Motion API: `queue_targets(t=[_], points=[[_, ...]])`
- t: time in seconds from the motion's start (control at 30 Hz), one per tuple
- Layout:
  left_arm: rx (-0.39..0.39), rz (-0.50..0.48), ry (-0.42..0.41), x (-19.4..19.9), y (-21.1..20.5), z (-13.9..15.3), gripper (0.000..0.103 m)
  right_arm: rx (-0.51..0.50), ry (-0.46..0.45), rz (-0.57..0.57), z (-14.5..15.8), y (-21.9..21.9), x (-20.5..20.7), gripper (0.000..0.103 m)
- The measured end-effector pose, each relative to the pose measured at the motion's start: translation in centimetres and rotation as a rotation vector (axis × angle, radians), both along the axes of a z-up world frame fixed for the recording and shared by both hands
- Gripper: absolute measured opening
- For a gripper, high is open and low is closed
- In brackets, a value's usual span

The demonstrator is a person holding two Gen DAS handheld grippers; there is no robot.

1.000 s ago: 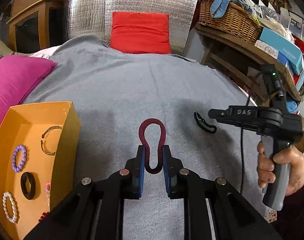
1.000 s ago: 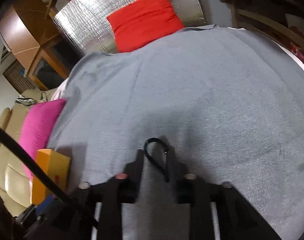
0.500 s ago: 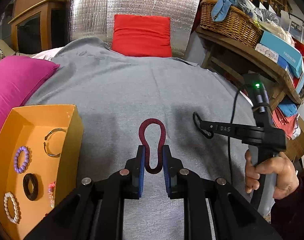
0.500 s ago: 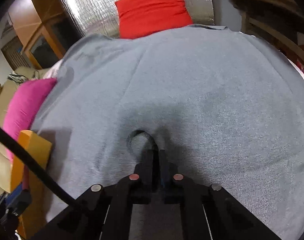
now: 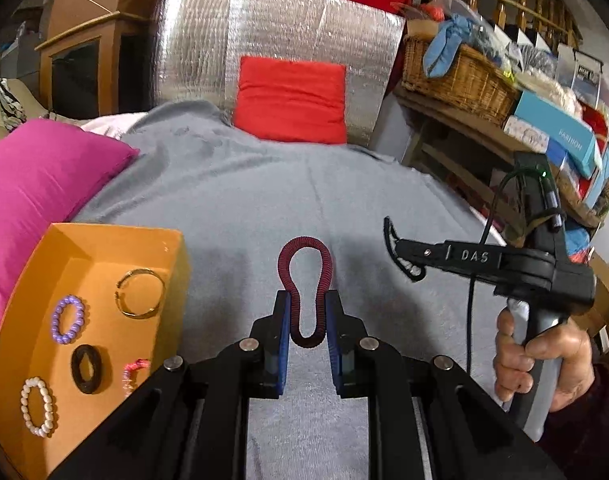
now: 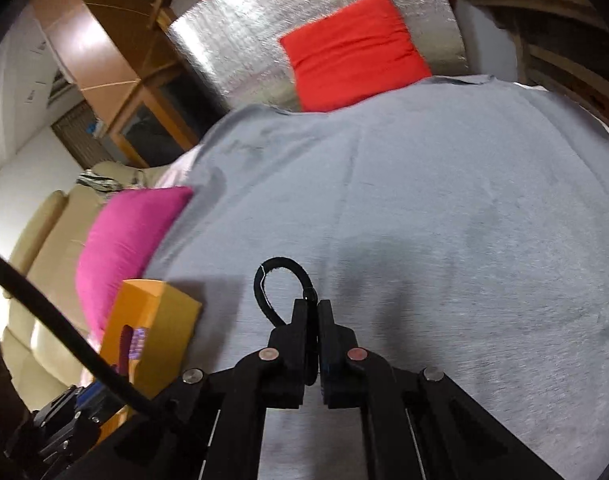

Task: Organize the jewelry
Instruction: 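Lift the dark red ring with the left tool while the right tool lifts the black hair tie, then carry both items over the orange tray, lower them in and open both tools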

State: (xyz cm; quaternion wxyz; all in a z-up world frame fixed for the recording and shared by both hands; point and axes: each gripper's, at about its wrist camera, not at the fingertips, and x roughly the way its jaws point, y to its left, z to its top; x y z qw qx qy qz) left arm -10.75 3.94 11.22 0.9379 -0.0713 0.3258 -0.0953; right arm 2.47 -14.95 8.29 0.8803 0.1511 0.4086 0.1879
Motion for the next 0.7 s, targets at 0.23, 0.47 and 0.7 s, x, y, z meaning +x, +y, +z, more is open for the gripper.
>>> queue_targets(t=[0.23,0.47,0.7], points=[[-0.036,0.082,-0.093,-3.6,3.7,3.2,0.018,0.061,-0.071,0.093,2.2,4.6,-2.1,0.006],[0.01,0.216,-0.107,-8.1,8.1,3.6,0.018,0.119,-0.109,0.242,3.7,10.5,-5.0,0.006],[0.029,0.351,-0.032,-11.2,13.0,1.7,0.018,0.111,-0.125,0.389,3.8,16.8,-8.1,0.006]])
